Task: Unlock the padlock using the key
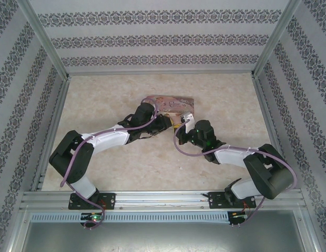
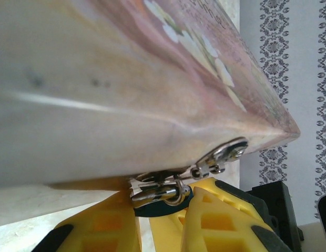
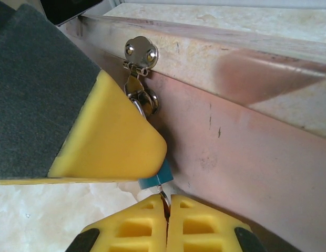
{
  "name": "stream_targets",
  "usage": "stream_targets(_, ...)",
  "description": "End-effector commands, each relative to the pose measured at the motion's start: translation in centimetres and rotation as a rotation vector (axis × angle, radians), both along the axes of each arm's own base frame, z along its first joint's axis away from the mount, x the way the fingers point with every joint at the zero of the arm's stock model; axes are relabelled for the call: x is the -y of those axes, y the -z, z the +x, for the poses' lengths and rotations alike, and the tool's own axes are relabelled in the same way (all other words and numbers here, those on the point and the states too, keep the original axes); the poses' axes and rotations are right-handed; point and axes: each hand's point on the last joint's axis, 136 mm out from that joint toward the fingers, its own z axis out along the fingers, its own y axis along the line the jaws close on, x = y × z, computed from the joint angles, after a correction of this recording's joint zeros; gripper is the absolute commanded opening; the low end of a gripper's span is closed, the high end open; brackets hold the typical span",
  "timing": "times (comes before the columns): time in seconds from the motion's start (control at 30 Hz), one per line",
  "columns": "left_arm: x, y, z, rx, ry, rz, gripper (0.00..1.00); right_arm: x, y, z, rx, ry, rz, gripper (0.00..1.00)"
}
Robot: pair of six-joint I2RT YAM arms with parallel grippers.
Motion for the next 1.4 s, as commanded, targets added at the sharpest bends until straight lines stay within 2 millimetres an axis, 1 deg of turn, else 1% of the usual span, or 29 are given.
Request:
stream_targets(0.0,2.7,-2.2,-3.9,-0.032,0.172,-0.089,0.16,-2.1,-7.0,1.6,0.188,-0.052,0.140,0.00)
stream_targets(0.17,2.5,-1.4,-3.9,-0.042,0.161,-0.086,0.16,-2.0,-5.4,1.4,0.146,-0.045,0.133,0.00)
stream_targets(0.27,2.2,-0.6,-3.6,-0.045,0.142,-0.088,0.16,-1.9,-4.1,1.1,0.115,-0.040,0.121,0.00)
stream_targets(0.4,1.8,0.7,-3.4,-0.049,0.126,-0.059,0.16,-1.7,-1.8,1.0,0.066,-0.018,0.104,0.00)
stream_targets(0.53,1.9,1.8,-3.3,-0.056,0.125,-0.059,0.16,-1.6,0.2,0.7,0.019,-0.005,0.102,0.00)
stream_targets(0.8,1.9,4.0,-3.0,-0.080,0.114,-0.061,0.17,-1.7,2.9,0.4,-0.045,0.009,0.098,0.00)
stream_targets(1.0,1.7,5.3,-2.9,-0.085,0.106,-0.044,0.24,-1.4,4.6,0.3,-0.084,0.027,0.082,0.00)
stream_targets(1.1,1.3,5.5,-2.7,-0.082,0.094,-0.040,0.28,-1.2,5.3,0.2,-0.101,0.037,0.075,0.00)
stream_targets(1.3,0.3,6.2,-2.7,-0.080,0.075,-0.015,0.38,-0.9,6.7,0.0,-0.124,0.048,0.060,0.00)
stream_targets(1.37,-0.1,6.2,-2.7,-0.075,0.070,-0.005,0.44,-0.8,6.9,-0.1,-0.131,0.050,0.060,0.00)
